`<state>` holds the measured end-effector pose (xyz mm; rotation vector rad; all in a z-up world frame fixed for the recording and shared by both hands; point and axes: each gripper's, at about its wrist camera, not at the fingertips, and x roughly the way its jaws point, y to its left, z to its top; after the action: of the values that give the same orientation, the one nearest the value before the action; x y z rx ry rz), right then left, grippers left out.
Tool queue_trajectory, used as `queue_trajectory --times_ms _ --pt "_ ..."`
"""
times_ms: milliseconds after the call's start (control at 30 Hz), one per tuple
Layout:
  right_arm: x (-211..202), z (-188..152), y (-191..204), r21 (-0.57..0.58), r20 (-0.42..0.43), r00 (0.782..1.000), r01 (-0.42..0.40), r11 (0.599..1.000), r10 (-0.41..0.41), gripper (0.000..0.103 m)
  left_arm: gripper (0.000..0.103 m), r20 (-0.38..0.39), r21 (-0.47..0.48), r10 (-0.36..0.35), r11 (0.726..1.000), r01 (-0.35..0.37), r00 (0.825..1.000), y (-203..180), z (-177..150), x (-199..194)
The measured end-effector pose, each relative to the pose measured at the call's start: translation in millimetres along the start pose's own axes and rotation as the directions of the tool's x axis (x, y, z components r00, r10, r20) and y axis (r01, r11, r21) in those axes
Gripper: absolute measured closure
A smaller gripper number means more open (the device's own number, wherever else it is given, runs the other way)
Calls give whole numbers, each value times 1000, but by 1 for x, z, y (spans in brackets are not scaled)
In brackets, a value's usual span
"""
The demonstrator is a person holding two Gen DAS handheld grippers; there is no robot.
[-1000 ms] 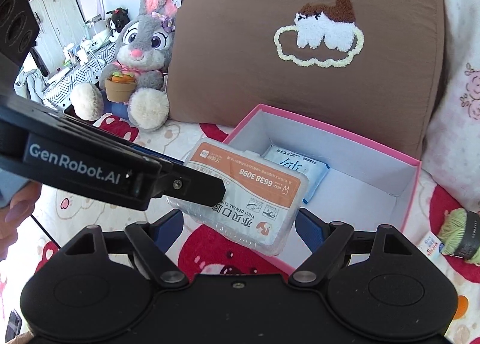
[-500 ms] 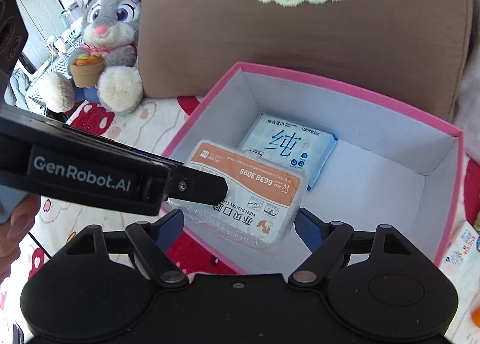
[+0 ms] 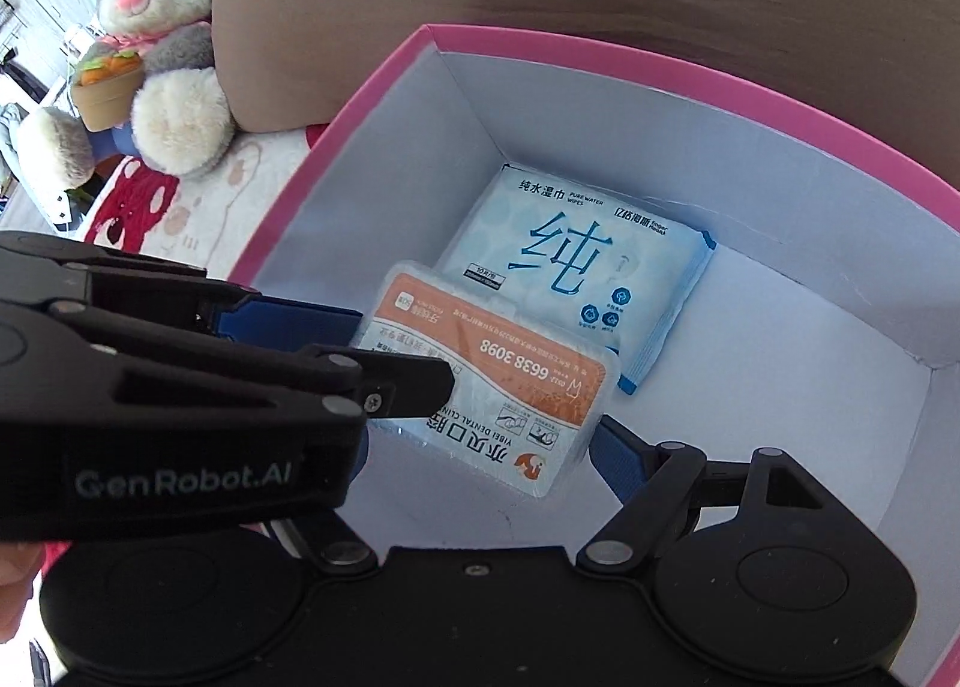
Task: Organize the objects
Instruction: 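Lower the medicine box into the pink box beside the wet-wipes pack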
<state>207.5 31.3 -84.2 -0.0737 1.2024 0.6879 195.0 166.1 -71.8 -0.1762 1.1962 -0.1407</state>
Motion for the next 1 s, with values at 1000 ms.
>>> queue_trajectory --times_ms 1000 --pt "23 3 -26 53 -93 995 -22 998 27 40 75 -54 12 71 997 -71 996 -4 10 28"
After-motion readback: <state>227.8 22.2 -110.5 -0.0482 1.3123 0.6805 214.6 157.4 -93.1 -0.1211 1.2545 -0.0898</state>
